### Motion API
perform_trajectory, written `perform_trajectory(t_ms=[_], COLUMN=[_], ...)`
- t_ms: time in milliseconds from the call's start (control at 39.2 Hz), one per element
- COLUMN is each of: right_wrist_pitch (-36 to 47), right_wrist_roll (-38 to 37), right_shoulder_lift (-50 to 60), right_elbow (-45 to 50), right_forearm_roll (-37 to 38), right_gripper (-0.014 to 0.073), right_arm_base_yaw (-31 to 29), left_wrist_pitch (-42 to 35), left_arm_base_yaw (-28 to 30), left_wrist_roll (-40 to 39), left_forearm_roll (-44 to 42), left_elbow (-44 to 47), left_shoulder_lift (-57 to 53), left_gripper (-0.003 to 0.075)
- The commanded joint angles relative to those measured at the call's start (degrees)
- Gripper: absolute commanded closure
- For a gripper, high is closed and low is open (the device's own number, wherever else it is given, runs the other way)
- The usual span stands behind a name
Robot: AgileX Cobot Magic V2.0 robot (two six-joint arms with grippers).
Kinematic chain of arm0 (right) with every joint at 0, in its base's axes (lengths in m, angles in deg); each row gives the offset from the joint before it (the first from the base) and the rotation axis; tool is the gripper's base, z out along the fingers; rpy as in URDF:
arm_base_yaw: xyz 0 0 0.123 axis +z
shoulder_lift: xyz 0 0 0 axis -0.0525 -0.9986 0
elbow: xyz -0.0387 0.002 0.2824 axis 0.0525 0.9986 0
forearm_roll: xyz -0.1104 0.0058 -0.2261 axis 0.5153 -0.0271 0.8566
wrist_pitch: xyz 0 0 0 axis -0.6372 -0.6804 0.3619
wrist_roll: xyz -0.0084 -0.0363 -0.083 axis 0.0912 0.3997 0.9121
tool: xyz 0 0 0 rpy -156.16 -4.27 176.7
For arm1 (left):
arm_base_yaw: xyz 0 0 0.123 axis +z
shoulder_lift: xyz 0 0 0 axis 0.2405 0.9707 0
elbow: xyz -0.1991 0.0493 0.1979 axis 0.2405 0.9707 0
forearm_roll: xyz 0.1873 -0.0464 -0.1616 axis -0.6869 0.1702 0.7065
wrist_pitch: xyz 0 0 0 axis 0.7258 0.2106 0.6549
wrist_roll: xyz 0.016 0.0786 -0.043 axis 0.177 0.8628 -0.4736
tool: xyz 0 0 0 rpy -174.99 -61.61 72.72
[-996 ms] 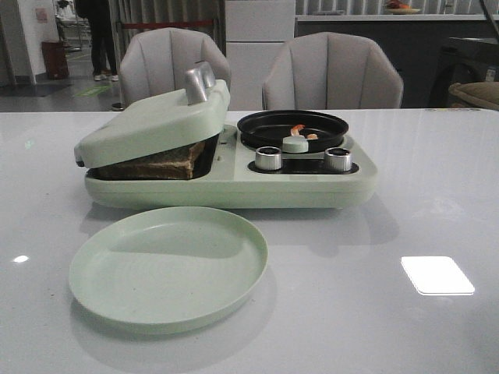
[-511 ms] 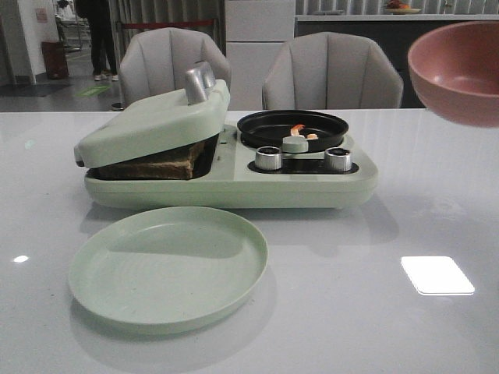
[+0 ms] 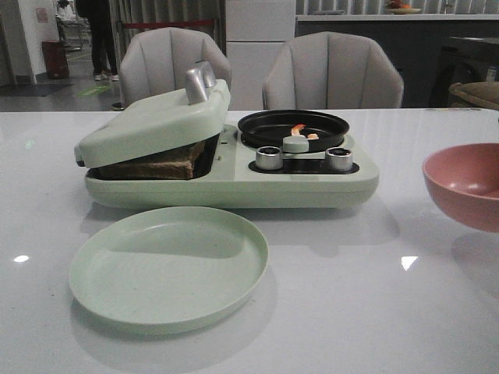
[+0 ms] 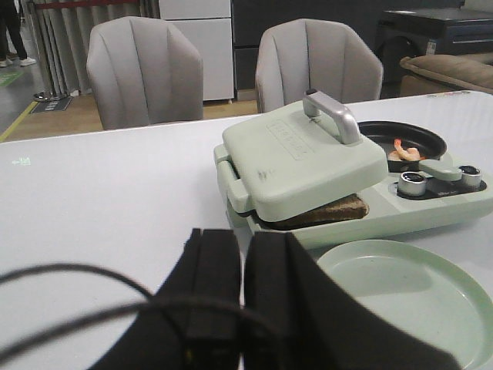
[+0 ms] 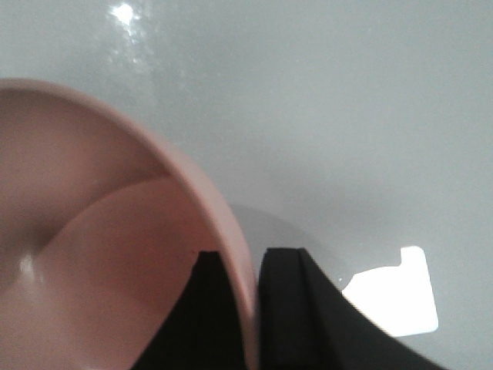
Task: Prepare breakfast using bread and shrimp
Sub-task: 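Carry the pink bowl back and lower it onto the table, then open the right gripper and withdraw it from the bowl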
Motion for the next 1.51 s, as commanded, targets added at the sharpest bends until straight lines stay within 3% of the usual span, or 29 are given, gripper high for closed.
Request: perform_trajectory(t_ms=[0, 255, 383, 613, 690, 919, 1226, 1481], right_wrist_pitch=[3.0, 3.5, 0.6, -4.0, -5.5, -4.1, -0.7, 8.1], right_wrist_roll=[2.1, 15.0, 17.2, 19.0, 19.2, 22.2, 24.3, 24.4], right_shoulder_lift=[-0.4, -4.0, -5.9, -6.7, -5.9, 2.4, 15.5, 23.4], right_elbow=[-1.5, -2.9, -6.3, -12.0, -13.6, -14.1, -12.0, -4.3], right_forearm_roll=[-2.1, -12.5, -14.0, -12.3, -10.6, -10.0, -10.0, -10.0], right_gripper=[0.0474, 0.0474, 0.0454, 0.0176, 0.0139, 0.0139, 0.0139, 0.0146], right_arm_base_yaw=[-0.3, -0.3, -0.3, -0.3, -0.3, 0.4, 6.1, 12.2], left_wrist_pitch=[-4.6, -4.6, -4.6, -4.6, -4.6, -4.6, -4.6, -4.6], left_arm_base_yaw=[-0.4, -0.4, -0.4, -0.4, -0.4, -0.4, -0.4, -0.4], left_wrist_roll=[-0.6, -0.6, -0.6, -0.6, -0.6, -0.6, -0.6, -0.6], left_forearm_roll=[0.4, 0.6, 0.6, 0.6, 0.6, 0.6, 0.6, 0.6], left_elbow=[-1.3, -1.3, -1.3, -1.3, -1.3, -1.3, -1.3, -1.3], left_shoulder_lift=[-0.3, -0.3, -0.3, -0.3, -0.3, -0.3, -0.3, -0.3], left_gripper=[0.0608, 0.0608, 0.0608, 0.0608, 0.0608, 0.0608, 0.0608, 0.0608])
